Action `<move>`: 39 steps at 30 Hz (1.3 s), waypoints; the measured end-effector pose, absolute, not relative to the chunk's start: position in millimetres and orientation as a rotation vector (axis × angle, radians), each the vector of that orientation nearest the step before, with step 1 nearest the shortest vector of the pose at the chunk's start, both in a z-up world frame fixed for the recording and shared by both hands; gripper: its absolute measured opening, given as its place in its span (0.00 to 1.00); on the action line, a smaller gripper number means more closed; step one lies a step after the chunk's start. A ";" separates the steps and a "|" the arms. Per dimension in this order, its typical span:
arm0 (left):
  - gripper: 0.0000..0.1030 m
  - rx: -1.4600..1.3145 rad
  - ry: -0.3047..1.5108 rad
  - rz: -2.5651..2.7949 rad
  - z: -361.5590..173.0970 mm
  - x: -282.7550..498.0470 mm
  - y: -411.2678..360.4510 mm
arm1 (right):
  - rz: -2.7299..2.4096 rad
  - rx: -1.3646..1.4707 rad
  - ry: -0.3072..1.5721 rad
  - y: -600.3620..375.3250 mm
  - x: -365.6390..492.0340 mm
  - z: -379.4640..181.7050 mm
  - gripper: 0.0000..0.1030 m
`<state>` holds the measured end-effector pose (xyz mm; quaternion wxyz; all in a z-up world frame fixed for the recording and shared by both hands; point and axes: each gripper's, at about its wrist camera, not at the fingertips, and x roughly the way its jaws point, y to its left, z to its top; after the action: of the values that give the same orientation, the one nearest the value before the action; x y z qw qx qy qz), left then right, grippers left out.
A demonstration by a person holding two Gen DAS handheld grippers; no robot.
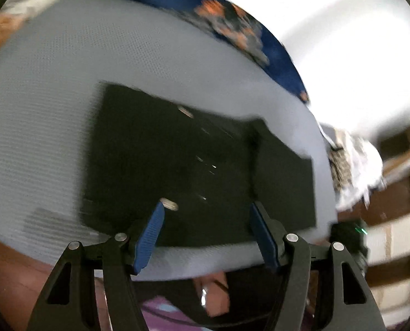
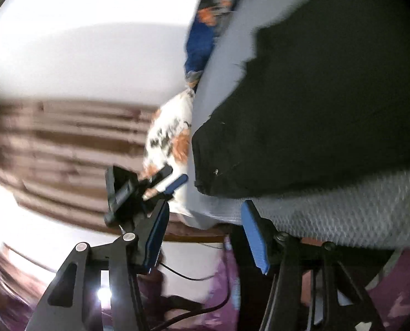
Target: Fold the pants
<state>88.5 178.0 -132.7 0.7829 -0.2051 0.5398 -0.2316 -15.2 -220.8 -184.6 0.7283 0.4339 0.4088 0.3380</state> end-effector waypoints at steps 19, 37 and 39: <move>0.63 -0.364 1.205 -0.737 -216.8 169.5 233.9 | 0.609 0.640 0.943 -169.2 23.7 -154.7 0.57; 0.15 -0.411 1.111 -0.785 -143.0 150.6 184.7 | 0.570 0.739 0.882 -190.4 19.1 -157.4 0.61; 0.14 -0.414 1.098 -0.787 -126.2 145.2 173.2 | 0.591 0.735 0.865 -192.8 16.7 -154.5 0.61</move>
<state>145.2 173.2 -126.2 0.7605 -0.1903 0.5046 -0.3617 16.7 -192.8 -154.5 0.8021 0.3429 0.4037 0.2758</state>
